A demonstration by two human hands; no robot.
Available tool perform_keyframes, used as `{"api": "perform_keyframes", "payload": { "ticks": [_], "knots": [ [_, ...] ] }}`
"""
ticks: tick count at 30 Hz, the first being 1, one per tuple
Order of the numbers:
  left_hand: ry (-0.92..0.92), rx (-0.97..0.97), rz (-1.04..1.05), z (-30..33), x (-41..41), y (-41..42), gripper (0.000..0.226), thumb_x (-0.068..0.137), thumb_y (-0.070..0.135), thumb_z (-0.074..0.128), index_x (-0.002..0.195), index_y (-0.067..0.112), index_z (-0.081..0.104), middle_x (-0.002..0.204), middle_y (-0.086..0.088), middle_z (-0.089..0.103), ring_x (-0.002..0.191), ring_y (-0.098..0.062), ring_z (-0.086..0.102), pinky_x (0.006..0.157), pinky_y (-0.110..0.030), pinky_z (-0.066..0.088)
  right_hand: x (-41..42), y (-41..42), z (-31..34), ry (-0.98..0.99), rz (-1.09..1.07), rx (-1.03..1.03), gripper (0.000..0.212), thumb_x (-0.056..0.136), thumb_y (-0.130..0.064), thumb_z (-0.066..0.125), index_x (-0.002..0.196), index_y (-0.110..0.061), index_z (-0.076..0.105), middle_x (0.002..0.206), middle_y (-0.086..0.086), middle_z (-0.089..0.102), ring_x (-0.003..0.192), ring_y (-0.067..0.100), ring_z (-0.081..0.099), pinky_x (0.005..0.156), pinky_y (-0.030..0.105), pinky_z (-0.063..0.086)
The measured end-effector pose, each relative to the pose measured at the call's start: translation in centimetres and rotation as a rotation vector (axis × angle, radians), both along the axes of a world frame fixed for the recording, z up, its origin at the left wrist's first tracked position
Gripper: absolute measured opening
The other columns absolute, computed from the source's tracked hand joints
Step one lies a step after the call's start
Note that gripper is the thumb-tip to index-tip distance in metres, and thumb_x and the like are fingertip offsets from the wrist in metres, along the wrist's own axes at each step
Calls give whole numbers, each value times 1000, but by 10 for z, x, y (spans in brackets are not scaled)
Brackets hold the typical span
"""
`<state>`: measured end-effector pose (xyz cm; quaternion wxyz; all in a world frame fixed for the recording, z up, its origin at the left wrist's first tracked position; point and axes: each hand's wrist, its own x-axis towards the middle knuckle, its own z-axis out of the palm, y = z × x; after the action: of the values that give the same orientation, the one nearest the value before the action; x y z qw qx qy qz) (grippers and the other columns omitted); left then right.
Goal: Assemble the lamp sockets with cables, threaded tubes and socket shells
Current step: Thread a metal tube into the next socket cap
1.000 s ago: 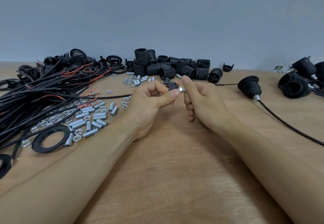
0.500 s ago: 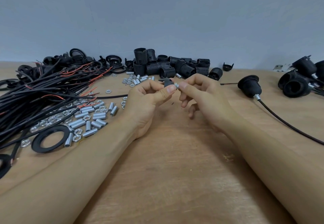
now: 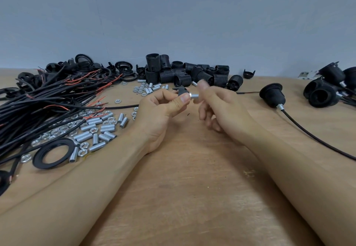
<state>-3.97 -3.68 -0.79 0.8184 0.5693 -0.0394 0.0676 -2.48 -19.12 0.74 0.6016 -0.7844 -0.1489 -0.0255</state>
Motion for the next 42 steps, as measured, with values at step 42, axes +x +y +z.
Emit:
{"api": "perform_keyframes", "payload": {
  "ticks": [42],
  "knots": [
    [-355, 580, 222, -2, -8, 2, 24, 86, 34, 68, 73, 23, 51, 69, -4, 59, 73, -29, 62, 71, -52, 54, -8, 1, 3, -38, 148, 30, 24, 100, -32, 53, 81, -17, 56, 67, 2, 61, 51, 21, 52, 37, 27, 35]
  ]
}}
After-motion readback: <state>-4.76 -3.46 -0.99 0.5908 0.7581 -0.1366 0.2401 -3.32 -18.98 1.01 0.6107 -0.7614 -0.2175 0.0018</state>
